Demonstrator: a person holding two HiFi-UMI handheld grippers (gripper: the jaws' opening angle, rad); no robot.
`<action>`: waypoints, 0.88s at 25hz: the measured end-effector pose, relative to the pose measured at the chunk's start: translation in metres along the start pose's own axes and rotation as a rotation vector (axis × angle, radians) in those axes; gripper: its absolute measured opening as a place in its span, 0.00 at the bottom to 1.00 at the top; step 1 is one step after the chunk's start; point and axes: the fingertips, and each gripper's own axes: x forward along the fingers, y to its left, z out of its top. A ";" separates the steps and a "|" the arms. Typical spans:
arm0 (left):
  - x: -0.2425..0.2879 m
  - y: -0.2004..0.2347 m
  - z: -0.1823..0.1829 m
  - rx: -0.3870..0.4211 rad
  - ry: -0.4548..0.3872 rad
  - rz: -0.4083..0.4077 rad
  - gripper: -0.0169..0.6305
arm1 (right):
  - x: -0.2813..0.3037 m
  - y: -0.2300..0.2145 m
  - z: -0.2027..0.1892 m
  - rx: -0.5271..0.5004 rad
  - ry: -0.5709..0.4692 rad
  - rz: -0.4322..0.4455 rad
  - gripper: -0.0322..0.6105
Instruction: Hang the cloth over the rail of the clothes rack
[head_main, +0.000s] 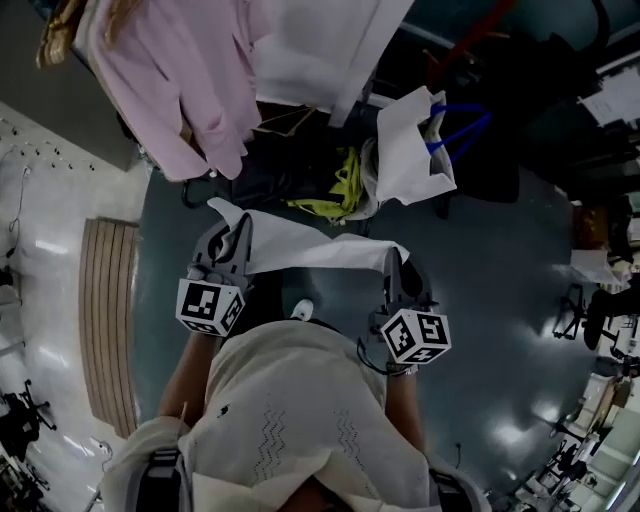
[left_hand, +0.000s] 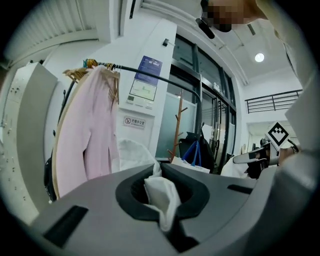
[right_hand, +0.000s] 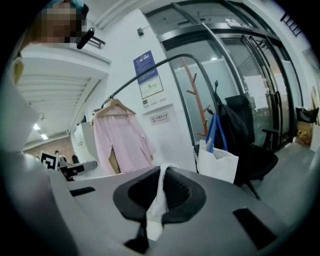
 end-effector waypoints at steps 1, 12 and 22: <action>0.017 0.009 0.005 0.001 -0.002 -0.021 0.05 | 0.011 -0.002 0.009 0.003 -0.007 -0.020 0.08; 0.134 0.095 0.079 0.058 -0.086 -0.130 0.05 | 0.114 0.009 0.084 -0.064 -0.108 -0.068 0.08; 0.161 0.088 0.164 0.122 -0.233 -0.132 0.05 | 0.135 0.004 0.166 -0.149 -0.243 -0.025 0.08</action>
